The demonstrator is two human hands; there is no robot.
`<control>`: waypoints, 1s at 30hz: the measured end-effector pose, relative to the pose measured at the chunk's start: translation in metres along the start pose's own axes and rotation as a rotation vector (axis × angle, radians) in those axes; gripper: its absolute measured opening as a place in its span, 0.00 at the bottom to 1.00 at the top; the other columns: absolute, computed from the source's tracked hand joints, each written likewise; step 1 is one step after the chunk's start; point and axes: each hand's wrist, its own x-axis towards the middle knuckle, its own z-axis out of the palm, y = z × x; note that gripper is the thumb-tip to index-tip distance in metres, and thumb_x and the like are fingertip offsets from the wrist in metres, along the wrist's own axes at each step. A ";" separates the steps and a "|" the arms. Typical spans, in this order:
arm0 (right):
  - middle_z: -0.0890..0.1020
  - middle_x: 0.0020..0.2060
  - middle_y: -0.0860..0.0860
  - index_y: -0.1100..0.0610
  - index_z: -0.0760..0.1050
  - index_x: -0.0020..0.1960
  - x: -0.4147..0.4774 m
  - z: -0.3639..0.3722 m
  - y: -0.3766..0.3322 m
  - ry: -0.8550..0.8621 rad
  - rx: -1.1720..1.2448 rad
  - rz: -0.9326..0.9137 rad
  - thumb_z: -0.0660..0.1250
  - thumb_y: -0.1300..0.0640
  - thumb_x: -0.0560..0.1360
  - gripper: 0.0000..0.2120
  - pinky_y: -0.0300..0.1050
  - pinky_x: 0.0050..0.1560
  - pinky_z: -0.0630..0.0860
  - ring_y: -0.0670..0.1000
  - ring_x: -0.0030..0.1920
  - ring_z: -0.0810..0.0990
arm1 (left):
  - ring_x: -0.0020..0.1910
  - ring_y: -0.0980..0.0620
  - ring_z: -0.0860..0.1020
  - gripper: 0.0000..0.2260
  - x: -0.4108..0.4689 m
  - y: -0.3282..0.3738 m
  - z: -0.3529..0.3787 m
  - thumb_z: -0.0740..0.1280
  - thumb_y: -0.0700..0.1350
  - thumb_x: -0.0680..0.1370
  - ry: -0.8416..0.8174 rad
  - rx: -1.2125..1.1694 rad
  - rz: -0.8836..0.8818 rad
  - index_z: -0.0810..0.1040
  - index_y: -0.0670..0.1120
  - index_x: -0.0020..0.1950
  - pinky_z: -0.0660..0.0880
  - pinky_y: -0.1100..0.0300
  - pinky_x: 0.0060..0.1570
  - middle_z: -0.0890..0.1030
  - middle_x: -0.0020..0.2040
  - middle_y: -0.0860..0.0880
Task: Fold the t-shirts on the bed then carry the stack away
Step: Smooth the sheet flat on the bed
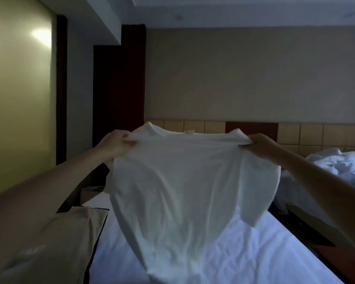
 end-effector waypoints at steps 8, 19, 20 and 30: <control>0.80 0.38 0.48 0.55 0.77 0.45 -0.023 -0.015 0.002 -0.352 -0.307 -0.046 0.72 0.50 0.71 0.10 0.32 0.35 0.72 0.47 0.40 0.78 | 0.39 0.51 0.80 0.15 -0.008 -0.008 -0.010 0.71 0.62 0.69 -0.261 0.450 0.020 0.81 0.51 0.38 0.75 0.56 0.42 0.82 0.38 0.50; 0.80 0.39 0.54 0.63 0.76 0.54 -0.036 -0.016 0.012 -0.318 0.364 0.122 0.60 0.67 0.77 0.08 0.42 0.35 0.79 0.50 0.37 0.80 | 0.40 0.61 0.78 0.13 -0.020 0.010 -0.001 0.72 0.60 0.69 -0.277 0.032 0.074 0.81 0.52 0.44 0.71 0.66 0.39 0.81 0.42 0.57; 0.80 0.39 0.53 0.62 0.76 0.54 -0.040 -0.015 0.014 -0.313 0.401 0.119 0.60 0.67 0.78 0.09 0.39 0.33 0.79 0.47 0.36 0.81 | 0.41 0.61 0.78 0.23 -0.025 0.010 -0.003 0.72 0.67 0.62 -0.345 0.095 0.063 0.81 0.52 0.47 0.71 0.67 0.39 0.80 0.43 0.58; 0.79 0.51 0.53 0.58 0.74 0.59 -0.051 0.016 0.025 -0.365 -0.727 -0.054 0.69 0.48 0.73 0.20 0.38 0.39 0.69 0.51 0.47 0.77 | 0.47 0.48 0.80 0.11 -0.028 -0.014 0.029 0.69 0.49 0.75 -0.415 0.289 0.003 0.81 0.41 0.49 0.72 0.61 0.42 0.82 0.48 0.44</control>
